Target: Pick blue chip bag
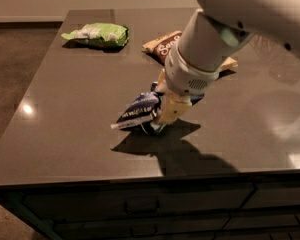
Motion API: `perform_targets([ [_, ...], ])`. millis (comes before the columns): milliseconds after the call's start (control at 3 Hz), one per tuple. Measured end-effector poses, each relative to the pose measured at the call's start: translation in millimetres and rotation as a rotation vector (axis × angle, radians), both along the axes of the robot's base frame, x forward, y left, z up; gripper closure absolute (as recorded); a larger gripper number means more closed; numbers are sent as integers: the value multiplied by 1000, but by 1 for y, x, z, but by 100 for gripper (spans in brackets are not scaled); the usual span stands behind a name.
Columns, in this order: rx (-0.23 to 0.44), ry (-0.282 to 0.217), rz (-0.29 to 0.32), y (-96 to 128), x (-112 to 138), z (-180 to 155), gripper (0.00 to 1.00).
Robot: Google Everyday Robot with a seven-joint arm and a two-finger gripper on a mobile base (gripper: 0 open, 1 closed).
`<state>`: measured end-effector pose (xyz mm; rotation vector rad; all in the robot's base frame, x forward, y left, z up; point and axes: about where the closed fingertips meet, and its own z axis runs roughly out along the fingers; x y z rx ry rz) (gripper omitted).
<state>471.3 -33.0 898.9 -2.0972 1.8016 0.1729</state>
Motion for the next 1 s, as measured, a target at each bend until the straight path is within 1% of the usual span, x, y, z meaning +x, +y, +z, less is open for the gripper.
perform_targets([
  [333,40,-29,10,1,17,37,100],
  [667,75,-48,17,0,26,71,100],
  [1000,128,-66,40,0,27,111,100],
])
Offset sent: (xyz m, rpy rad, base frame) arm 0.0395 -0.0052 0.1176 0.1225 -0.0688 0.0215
